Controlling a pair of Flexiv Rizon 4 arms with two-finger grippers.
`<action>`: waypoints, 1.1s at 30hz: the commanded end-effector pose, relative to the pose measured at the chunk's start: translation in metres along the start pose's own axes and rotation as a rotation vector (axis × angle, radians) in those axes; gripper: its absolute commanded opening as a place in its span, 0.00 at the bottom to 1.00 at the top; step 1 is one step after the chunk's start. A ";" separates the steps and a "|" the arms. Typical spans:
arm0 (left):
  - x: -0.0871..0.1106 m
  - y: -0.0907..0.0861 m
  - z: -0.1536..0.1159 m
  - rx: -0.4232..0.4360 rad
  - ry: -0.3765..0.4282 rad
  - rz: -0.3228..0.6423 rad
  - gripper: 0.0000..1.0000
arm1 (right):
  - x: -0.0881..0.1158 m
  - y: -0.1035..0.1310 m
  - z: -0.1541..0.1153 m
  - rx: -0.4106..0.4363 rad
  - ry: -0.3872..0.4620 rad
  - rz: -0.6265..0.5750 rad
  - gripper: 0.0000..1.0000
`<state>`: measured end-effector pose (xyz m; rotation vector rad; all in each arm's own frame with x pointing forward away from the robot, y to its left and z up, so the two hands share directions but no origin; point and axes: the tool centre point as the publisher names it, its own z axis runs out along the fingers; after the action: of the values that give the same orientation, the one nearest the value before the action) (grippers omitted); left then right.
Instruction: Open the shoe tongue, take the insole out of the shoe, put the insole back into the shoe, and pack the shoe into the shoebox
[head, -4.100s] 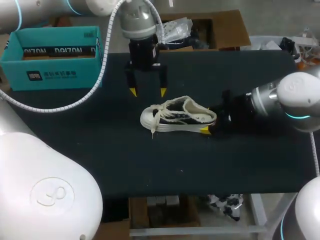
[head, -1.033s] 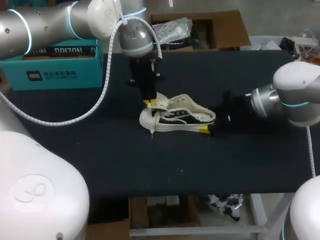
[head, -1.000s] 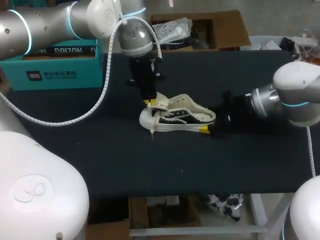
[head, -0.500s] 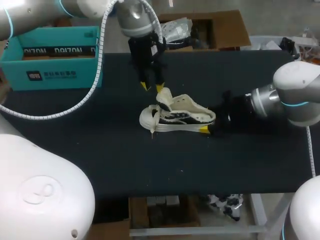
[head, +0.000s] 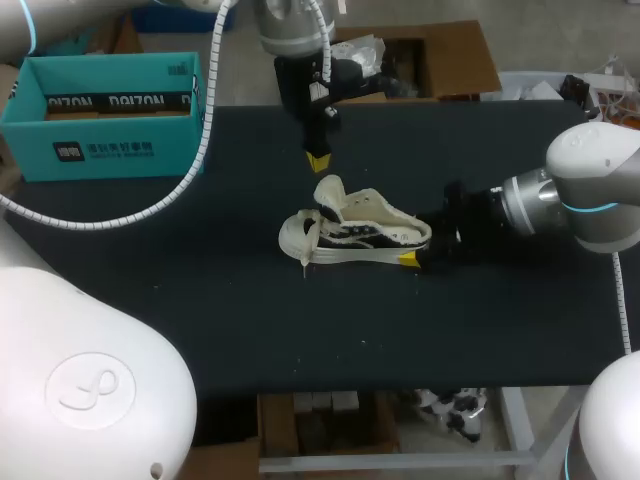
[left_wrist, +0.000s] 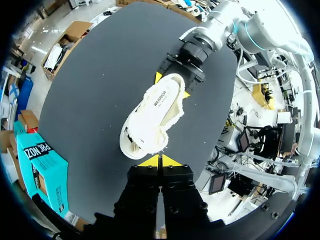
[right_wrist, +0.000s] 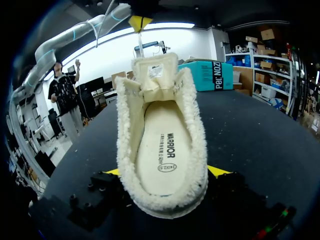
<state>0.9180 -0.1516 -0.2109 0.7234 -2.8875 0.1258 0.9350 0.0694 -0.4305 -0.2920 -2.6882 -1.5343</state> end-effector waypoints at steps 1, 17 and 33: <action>-0.008 -0.020 0.002 -0.125 0.091 0.638 0.00 | -0.004 -0.007 0.006 -0.004 0.004 -0.001 0.00; 0.000 -0.056 0.083 -0.052 0.254 0.855 0.00 | -0.004 -0.007 0.006 -0.004 0.004 -0.001 0.00; 0.002 -0.060 0.106 -0.073 0.269 0.769 0.00 | -0.004 -0.007 0.006 -0.004 0.004 -0.001 0.00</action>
<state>0.9286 -0.2085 -0.3015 -0.4383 -2.7190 0.2067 0.9350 0.0691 -0.4303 -0.2925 -2.6883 -1.5337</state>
